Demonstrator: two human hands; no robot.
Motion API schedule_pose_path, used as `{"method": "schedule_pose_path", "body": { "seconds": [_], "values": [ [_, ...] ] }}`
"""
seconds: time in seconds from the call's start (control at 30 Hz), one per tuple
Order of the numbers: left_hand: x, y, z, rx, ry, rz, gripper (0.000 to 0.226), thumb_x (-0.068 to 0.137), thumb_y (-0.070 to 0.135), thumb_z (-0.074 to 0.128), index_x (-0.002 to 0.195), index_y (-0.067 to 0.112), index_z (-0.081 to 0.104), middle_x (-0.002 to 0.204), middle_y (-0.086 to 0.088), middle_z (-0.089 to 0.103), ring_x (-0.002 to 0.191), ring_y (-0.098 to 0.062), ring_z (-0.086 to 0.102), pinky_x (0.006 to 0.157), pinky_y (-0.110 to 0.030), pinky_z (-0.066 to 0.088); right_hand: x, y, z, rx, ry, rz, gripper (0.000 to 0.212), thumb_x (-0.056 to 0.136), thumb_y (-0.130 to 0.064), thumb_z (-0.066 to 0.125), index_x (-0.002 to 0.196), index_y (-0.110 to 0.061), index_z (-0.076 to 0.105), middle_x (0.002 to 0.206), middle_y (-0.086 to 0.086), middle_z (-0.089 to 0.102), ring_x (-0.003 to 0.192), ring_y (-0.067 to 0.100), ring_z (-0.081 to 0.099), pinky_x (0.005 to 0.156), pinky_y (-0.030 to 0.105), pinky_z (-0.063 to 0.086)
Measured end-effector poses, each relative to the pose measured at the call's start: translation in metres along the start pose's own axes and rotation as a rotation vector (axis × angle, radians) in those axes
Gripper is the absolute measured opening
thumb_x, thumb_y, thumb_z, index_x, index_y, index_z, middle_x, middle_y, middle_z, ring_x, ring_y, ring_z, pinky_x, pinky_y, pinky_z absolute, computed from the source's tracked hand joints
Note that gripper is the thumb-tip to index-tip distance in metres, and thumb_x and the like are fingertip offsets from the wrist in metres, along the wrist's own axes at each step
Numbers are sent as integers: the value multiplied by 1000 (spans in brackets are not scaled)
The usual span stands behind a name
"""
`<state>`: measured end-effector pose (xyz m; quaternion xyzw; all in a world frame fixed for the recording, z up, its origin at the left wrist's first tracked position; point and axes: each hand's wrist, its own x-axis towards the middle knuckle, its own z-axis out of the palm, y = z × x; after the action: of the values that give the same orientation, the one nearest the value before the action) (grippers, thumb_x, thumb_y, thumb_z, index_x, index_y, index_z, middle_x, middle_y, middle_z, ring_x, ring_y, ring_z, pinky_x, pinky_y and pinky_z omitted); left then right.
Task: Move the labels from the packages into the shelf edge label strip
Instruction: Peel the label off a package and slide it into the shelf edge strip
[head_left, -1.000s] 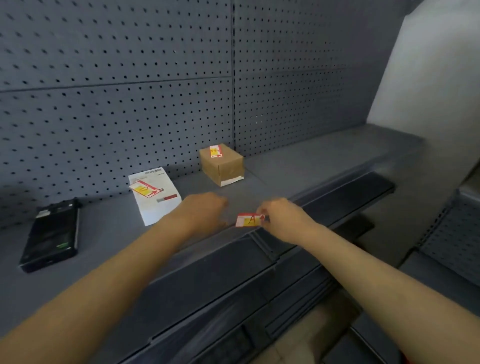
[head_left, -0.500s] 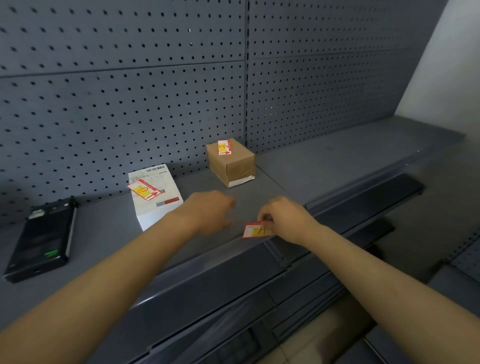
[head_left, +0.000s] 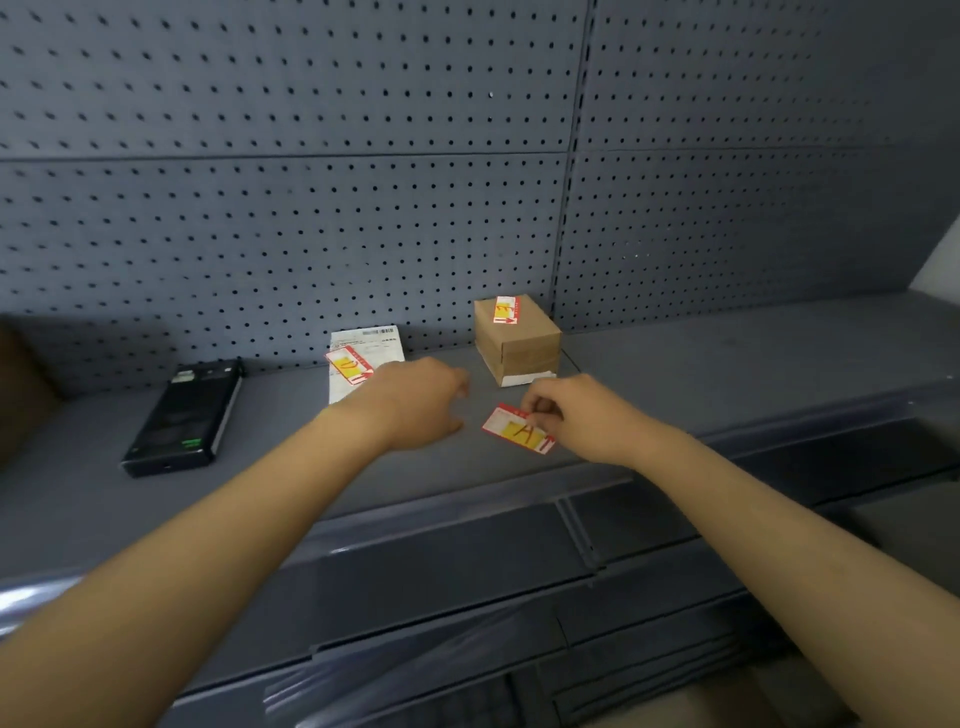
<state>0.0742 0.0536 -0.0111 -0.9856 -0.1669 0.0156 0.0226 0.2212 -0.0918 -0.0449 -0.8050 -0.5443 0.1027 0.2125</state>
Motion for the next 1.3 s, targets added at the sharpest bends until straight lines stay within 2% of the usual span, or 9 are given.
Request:
{"method": "schedule_pose_path", "body": {
  "seconds": [0.1, 0.27, 0.43, 0.53, 0.67, 0.77, 0.93, 1.1, 1.3],
  "values": [
    [-25, -17, -3, 4, 26, -84, 36, 90, 33, 54, 124, 20, 51, 124, -3, 59, 110, -27, 56, 87, -38, 49, 12, -18, 9, 31, -17, -95, 11, 92, -11, 57, 100, -13, 64, 89, -3, 62, 82, 13, 60, 75, 33, 54],
    [-85, -56, -7, -20, 71, -267, 37, 90, 36, 55, 124, 24, 52, 123, -1, 60, 108, -23, 59, 88, -39, 50, 36, -83, 33, -55, -27, -293, 13, 90, -12, 57, 100, -16, 65, 96, 3, 69, 82, 19, 61, 75, 38, 53],
    [-169, -112, -5, -4, 95, -491, 35, 87, 38, 56, 119, 24, 55, 116, -2, 64, 102, -24, 61, 81, -37, 52, 60, -184, 66, -98, -21, -525, 18, 92, -15, 51, 105, -20, 61, 96, 5, 69, 82, 25, 62, 72, 38, 52],
    [-233, -150, -3, 0, 85, -642, 38, 87, 39, 57, 121, 24, 54, 117, -3, 64, 106, -26, 60, 85, -38, 50, 68, -252, 94, -66, -34, -647, 21, 93, -15, 47, 113, -23, 51, 97, 2, 67, 81, 26, 61, 69, 42, 52],
    [-330, -193, 2, -36, 70, -825, 38, 87, 39, 57, 122, 24, 52, 120, -1, 61, 110, -23, 57, 88, -35, 47, 71, -345, 142, -24, -98, -781, 20, 92, -15, 48, 109, -26, 46, 104, 0, 63, 88, 26, 59, 73, 45, 52],
    [-403, -223, 6, -17, 51, -944, 37, 88, 39, 56, 123, 25, 52, 121, 0, 61, 111, -22, 57, 86, -33, 46, 68, -419, 181, -29, -156, -861, 22, 90, -13, 48, 108, -25, 46, 110, 3, 62, 93, 30, 60, 76, 47, 52],
    [-515, -265, 13, 5, 33, -1133, 37, 87, 38, 56, 122, 27, 53, 123, 1, 60, 111, -23, 57, 89, -35, 48, 50, -530, 240, 30, -225, -984, 20, 87, -13, 47, 102, -26, 49, 104, 4, 62, 90, 29, 58, 74, 44, 51],
    [-589, -307, 22, -7, 15, -1205, 34, 89, 38, 55, 120, 24, 53, 117, 0, 62, 108, -21, 57, 83, -32, 45, 41, -614, 292, 40, -260, -1054, 19, 88, -15, 48, 103, -27, 45, 107, 5, 63, 89, 32, 58, 72, 44, 51],
    [-654, -374, 38, -81, 24, -1315, 32, 90, 37, 56, 119, 25, 55, 114, 0, 62, 100, -21, 60, 82, -34, 51, 60, -714, 358, 69, -319, -1100, 19, 90, -14, 49, 95, -27, 63, 103, 2, 64, 87, 23, 58, 73, 37, 51]
  ]
}}
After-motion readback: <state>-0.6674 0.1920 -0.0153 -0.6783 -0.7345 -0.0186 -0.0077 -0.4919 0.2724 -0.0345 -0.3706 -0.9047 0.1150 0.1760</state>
